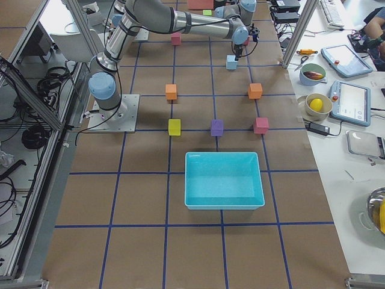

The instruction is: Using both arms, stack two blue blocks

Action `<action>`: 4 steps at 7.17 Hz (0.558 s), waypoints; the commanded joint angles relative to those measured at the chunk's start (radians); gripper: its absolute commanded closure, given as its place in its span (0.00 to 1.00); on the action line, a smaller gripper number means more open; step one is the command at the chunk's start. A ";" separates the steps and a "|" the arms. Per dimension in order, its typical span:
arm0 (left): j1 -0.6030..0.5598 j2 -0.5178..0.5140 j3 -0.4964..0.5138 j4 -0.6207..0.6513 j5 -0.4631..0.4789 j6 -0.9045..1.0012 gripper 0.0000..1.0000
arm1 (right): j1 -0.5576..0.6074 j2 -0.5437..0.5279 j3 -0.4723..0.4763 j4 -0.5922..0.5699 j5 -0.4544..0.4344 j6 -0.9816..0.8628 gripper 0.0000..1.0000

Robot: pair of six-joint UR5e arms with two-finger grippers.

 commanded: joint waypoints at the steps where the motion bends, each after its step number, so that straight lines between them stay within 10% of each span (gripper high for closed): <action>1: -0.019 -0.022 0.095 -0.083 -0.029 -0.086 1.00 | -0.101 -0.130 0.005 0.152 0.000 -0.035 0.00; 4: -0.156 -0.123 0.377 -0.293 -0.030 -0.272 1.00 | -0.186 -0.301 0.048 0.352 -0.006 -0.112 0.00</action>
